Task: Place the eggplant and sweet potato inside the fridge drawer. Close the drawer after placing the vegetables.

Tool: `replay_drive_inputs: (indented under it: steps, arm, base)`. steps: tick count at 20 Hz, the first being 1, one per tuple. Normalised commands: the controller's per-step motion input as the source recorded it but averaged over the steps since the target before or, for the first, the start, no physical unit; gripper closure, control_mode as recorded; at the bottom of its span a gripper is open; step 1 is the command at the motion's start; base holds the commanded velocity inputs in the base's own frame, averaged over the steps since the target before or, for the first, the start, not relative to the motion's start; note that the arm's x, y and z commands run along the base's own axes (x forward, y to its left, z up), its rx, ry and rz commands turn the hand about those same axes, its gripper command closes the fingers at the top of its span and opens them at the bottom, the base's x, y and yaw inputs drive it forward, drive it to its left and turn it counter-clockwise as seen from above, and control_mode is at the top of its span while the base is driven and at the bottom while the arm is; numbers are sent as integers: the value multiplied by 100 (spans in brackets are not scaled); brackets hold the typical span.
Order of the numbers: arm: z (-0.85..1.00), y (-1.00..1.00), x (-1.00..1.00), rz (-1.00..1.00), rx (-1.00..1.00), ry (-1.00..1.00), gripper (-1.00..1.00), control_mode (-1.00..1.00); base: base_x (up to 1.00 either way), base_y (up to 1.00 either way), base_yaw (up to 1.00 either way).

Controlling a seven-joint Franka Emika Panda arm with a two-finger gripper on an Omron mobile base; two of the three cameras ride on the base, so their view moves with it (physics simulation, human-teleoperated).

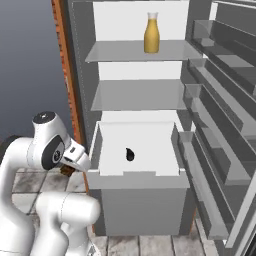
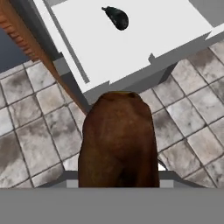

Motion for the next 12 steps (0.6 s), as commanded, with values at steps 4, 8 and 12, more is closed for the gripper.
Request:
replay_drive_inputs:
  steps: [4, 8, 12]
  arm:
    - [0, 0, 0, 0, 0, 0, 100, 100]
    - [0, 0, 36, -8, 0, 0, 100, -100]
    - [0, -3, 96, 0, 3, 0, 100, -100]
  base:
    - [30, 42, -42]
    - [12, 0, -6]
    - [0, 0, 0]
